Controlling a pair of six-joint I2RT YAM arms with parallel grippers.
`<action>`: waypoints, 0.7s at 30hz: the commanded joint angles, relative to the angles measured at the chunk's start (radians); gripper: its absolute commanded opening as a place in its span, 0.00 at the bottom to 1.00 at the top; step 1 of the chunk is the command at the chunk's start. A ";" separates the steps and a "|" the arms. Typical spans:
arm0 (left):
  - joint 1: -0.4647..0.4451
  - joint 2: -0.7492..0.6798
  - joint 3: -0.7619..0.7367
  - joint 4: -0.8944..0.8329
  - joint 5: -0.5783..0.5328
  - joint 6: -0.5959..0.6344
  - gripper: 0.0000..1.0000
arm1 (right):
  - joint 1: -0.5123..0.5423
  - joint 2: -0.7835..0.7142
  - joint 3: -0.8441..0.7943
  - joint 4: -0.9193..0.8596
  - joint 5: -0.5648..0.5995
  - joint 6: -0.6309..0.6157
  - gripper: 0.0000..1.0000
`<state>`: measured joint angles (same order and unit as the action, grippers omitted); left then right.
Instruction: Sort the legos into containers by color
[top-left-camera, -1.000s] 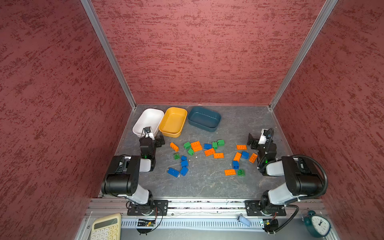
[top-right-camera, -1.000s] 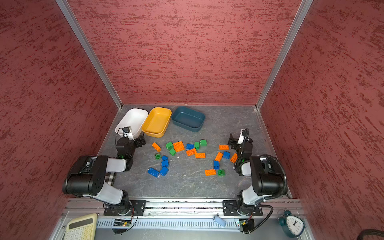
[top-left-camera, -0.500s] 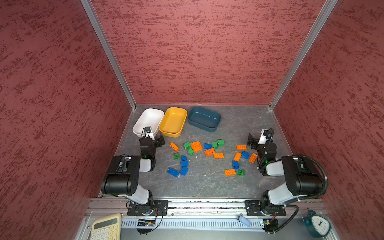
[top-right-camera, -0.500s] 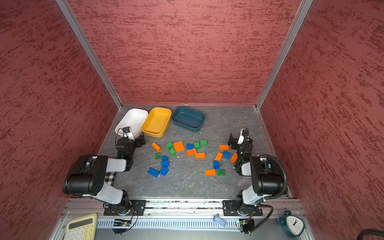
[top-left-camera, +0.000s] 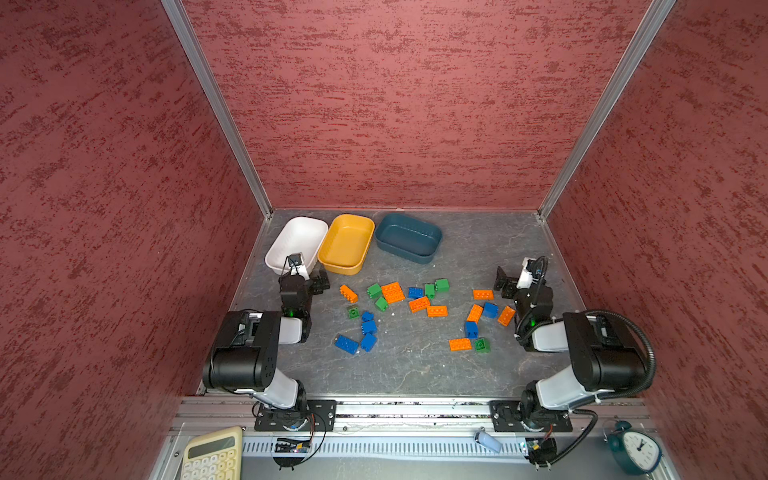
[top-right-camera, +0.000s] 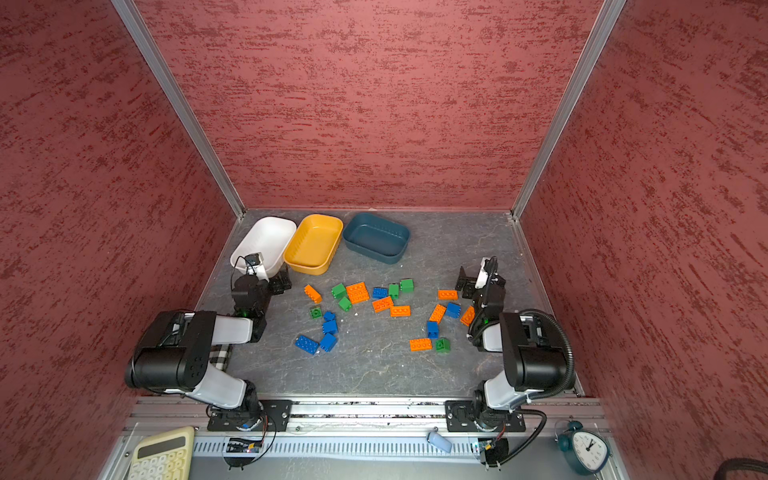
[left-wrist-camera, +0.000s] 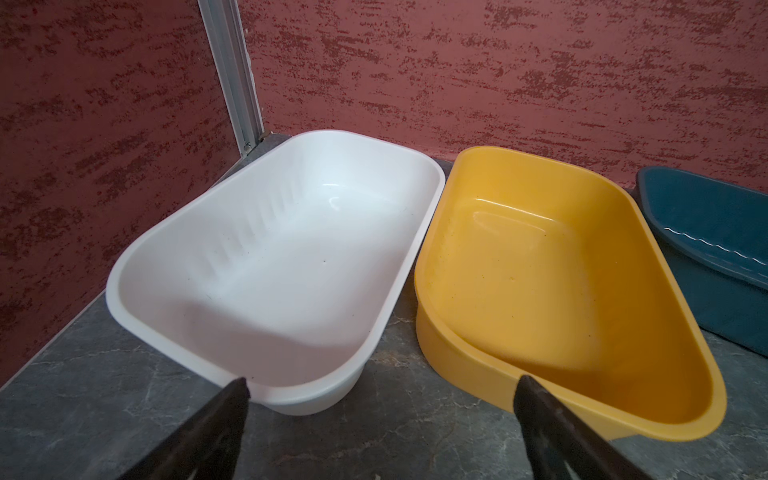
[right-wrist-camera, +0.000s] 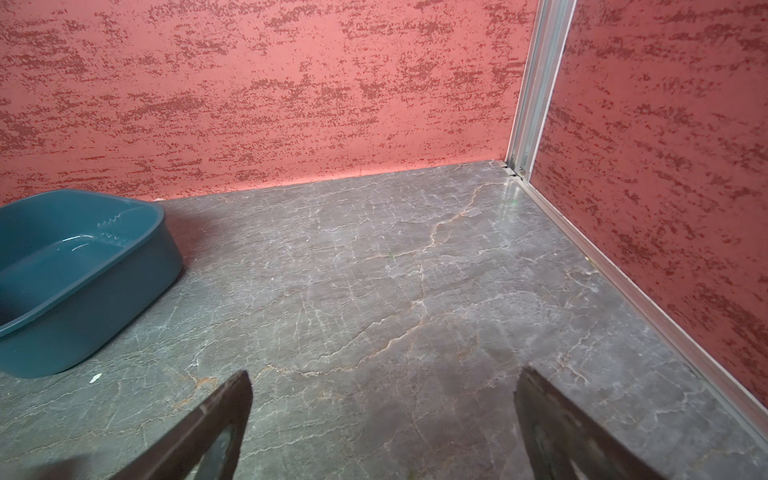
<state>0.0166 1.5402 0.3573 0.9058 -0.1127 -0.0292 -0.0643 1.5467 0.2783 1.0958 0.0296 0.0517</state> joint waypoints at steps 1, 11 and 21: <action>-0.003 -0.002 0.007 0.021 -0.002 -0.001 0.99 | 0.003 -0.004 0.015 0.030 0.016 -0.018 0.99; -0.013 -0.055 -0.018 0.027 -0.015 0.005 0.99 | 0.003 -0.037 0.010 0.014 -0.008 -0.021 0.99; -0.144 -0.461 0.262 -0.863 -0.373 -0.269 0.99 | 0.003 -0.321 0.199 -0.551 -0.023 0.179 0.99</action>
<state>-0.0784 1.1336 0.5320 0.4141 -0.3347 -0.1486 -0.0643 1.2594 0.4107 0.7700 0.0181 0.1123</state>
